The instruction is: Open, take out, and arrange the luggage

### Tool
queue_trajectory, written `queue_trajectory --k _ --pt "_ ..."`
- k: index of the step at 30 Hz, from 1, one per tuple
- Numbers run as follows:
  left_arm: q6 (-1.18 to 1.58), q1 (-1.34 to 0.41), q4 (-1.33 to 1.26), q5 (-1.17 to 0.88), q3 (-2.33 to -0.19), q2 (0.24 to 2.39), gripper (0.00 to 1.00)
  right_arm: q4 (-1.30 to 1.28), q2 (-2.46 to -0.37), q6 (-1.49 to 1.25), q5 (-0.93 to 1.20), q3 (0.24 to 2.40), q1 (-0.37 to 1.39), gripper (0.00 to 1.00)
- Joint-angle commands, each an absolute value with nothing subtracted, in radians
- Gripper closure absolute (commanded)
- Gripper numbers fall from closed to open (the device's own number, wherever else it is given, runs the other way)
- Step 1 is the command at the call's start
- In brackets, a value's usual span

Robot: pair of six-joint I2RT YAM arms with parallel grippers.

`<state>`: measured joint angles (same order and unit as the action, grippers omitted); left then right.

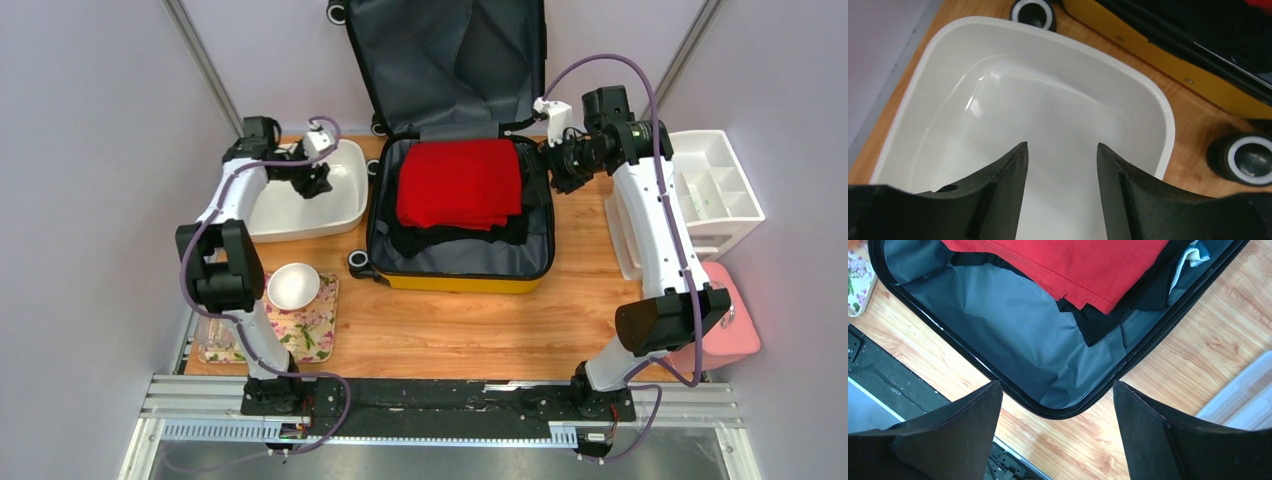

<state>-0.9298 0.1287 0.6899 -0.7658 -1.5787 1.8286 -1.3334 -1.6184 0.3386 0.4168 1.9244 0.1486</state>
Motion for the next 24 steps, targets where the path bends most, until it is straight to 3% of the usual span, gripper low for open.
queue_trajectory --k 1,7,18,24 --pt "-0.894 0.058 0.682 -0.663 -1.580 1.928 0.39 -1.301 -1.617 0.313 0.405 1.965 0.153 0.15" --pt "-0.973 0.051 0.742 -0.649 -1.456 1.919 0.41 -1.298 -1.643 0.311 0.408 1.986 0.160 0.15" --pt "-0.848 0.017 0.723 -0.684 -1.272 1.755 0.41 -1.200 -1.704 0.344 0.414 1.988 0.285 0.16" --pt "-0.795 0.023 0.689 -0.643 -1.295 1.714 0.29 -1.043 -1.694 0.386 0.385 1.895 0.397 0.18"
